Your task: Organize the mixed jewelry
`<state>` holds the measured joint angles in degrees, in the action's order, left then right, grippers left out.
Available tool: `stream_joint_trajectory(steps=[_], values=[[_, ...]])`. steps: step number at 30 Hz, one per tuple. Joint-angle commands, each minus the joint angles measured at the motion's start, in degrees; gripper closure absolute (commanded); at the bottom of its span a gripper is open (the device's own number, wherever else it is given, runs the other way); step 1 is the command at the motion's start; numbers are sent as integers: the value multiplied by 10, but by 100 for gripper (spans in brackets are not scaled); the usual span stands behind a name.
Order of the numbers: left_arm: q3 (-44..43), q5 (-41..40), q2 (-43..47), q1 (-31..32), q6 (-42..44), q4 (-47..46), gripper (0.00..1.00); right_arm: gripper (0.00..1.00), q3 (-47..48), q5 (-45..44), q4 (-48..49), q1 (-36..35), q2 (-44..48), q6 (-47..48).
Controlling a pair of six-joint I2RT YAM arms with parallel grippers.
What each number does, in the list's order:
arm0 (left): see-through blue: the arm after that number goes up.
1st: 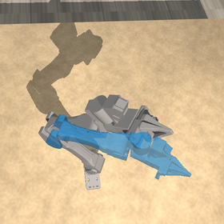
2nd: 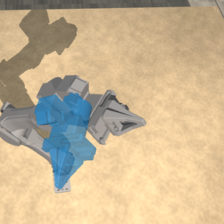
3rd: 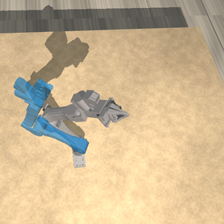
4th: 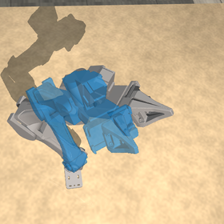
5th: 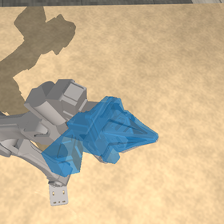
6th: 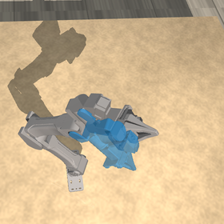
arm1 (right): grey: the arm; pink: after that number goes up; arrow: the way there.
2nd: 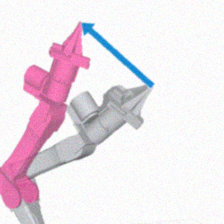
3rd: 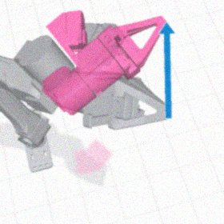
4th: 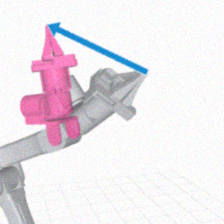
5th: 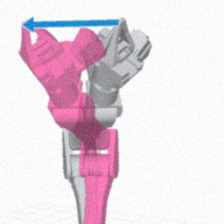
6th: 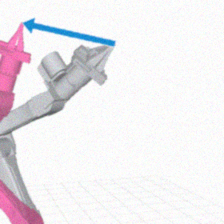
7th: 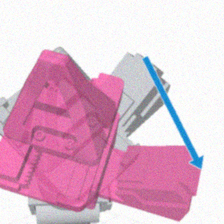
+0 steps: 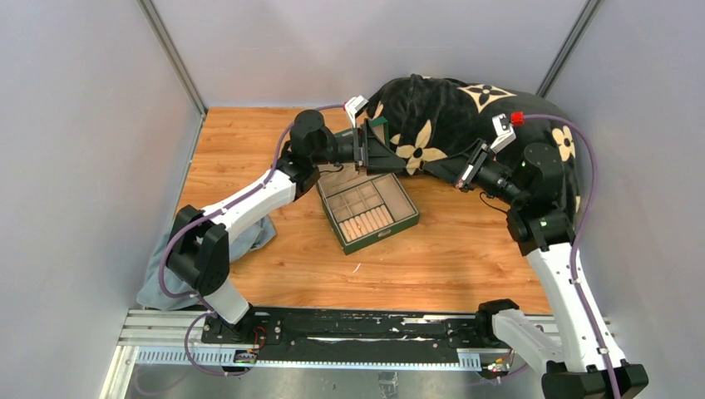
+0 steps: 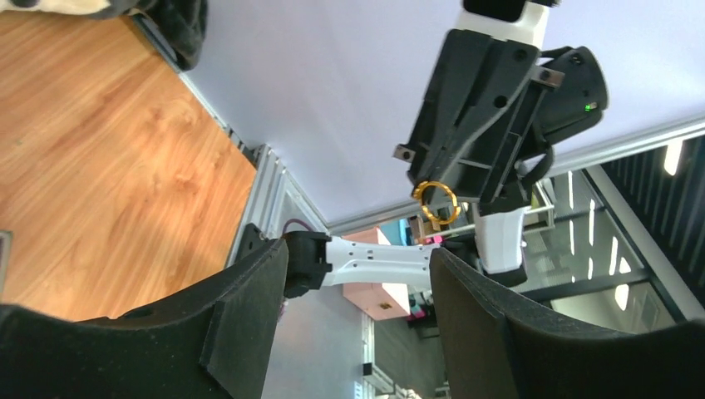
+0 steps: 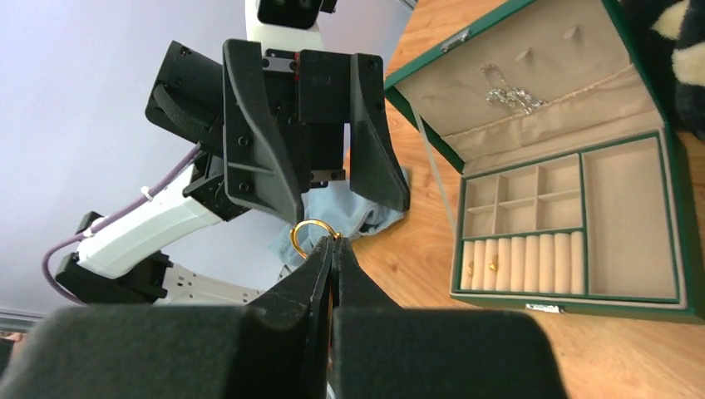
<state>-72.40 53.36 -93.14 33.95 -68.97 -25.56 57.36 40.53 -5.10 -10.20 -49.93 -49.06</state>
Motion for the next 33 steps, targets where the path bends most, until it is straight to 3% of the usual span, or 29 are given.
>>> stream_joint_trajectory(steps=[1, 5, 7, 8, 10, 12, 15, 18, 21, 28, 33], values=[[26, 3, 25, -29, 8, -3, 32, 100, 49, -22, -120, 9, -15, 94], [24, -4, 53, -61, 57, 69, 31, 100, 108, -82, -253, -3, -43, 169], [0, -20, 65, -72, 126, 151, 31, 100, 142, -147, -313, -29, -59, 203], [-35, -34, 69, -75, 176, 242, 31, 100, 167, -188, -343, -49, -70, 216], [-111, -87, 71, -75, 299, 415, 31, 100, 204, -278, -398, -96, -95, 238], [-170, -159, 72, -77, 382, 529, 31, 100, 241, -378, -448, -156, -128, 252], [-215, -276, 81, -83, 428, 609, 31, 100, 289, -535, -521, -243, -195, 261], [-221, -365, 95, -95, 428, 640, 31, 100, 326, -638, -560, -314, -260, 273], [-193, -413, 122, -122, 404, 635, 31, 100, 344, -681, -568, -360, -317, 286], [-66, -371, 195, -238, 319, 578, 31, 100, 341, -723, -545, -417, -444, 315], [-38, -369, 218, -252, 326, 588, 32, 100, 340, -753, -544, -448, -520, 307]])
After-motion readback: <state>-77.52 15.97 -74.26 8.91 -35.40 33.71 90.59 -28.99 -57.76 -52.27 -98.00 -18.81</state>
